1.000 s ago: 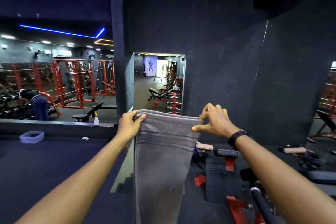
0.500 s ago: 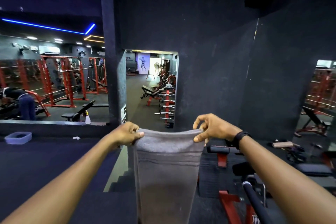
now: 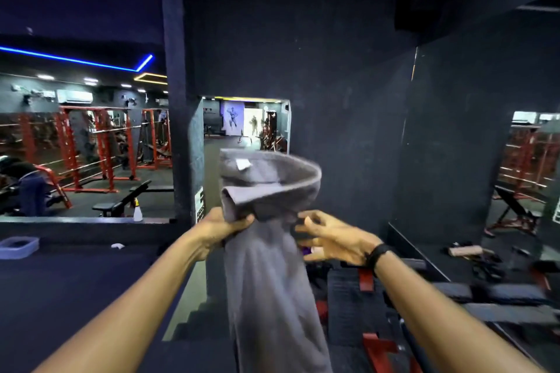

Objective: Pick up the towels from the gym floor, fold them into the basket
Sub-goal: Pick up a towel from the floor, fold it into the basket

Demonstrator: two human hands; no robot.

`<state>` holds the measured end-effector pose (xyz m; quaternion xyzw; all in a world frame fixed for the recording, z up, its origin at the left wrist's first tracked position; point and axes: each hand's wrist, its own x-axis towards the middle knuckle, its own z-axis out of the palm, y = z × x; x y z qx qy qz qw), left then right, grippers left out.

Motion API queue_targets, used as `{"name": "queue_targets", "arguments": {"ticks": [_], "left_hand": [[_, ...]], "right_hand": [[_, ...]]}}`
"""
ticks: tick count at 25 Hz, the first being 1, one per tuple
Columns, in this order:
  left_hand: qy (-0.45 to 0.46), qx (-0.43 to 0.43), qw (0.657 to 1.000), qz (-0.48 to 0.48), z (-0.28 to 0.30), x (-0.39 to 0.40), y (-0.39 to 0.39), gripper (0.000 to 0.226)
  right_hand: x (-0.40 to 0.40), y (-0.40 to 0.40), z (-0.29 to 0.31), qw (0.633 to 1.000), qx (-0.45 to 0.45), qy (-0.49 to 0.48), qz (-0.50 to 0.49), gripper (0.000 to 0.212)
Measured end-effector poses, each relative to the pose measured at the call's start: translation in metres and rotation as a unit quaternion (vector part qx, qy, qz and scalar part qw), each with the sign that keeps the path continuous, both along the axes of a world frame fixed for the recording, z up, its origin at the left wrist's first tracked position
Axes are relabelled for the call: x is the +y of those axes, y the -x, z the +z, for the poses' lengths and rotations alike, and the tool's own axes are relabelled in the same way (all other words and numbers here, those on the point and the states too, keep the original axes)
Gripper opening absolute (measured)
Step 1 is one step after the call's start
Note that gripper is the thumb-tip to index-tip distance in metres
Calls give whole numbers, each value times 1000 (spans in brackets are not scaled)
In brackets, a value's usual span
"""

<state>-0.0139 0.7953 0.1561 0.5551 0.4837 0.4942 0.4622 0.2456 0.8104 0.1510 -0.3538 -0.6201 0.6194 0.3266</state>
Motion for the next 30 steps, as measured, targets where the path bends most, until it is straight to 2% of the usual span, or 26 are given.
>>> {"name": "queue_targets", "arguments": {"ticks": [1,2,3,4,5,7,9,12,15,17,19,21,23,27,28,29,30], "left_hand": [[-1,-1,1000,-17,-4,-2,-7,26],[-3,-8,999,-31,-3,-6,-14,23],[-6,-19,999,-47,-1,-9,-20,26],[-10,-22,998,-56,2,-12,-22,33],[-15,-31,997,-64,4,-12,-21,37],[-22,-70,995,-71,12,-17,-18,21],[-24,-92,993,-69,17,-21,-16,13],[-13,-118,990,-76,24,-28,-13,15],[-6,-121,990,-67,29,-31,-1,19],[-43,-83,995,-44,27,-28,10,18],[-122,2,992,15,20,-23,23,20],[-161,43,984,57,7,-21,33,25],[-152,37,986,67,-8,-20,37,24],[-68,97,992,38,-26,-19,41,22],[-54,68,996,28,-26,-22,35,21],[-37,-12,999,28,-25,-22,28,20],[-25,-93,995,36,-21,-21,19,21]], "right_hand": [[-1,10,-20,1000,-20,3,14,49],[-2,21,-37,999,-39,0,9,44],[-4,33,-50,999,-54,-5,-7,37],[-6,42,-58,998,-55,-5,-22,40],[-5,46,-63,999,-43,-5,-27,53],[0,48,-60,1000,5,-6,-21,80],[1,50,-53,999,34,-10,-29,87],[-2,62,-52,995,82,11,-63,73],[0,67,-45,971,209,27,-117,43],[1,62,-31,952,248,-4,-177,23],[2,50,-16,935,250,-63,-243,24],[1,37,-5,930,223,-130,-261,30],[1,26,-1,938,180,-176,-237,35],[0,10,15,968,137,-147,-151,28],[1,9,19,966,148,-148,-150,25],[1,9,22,959,173,-151,-168,33],[3,9,21,953,195,-140,-185,54]]}}
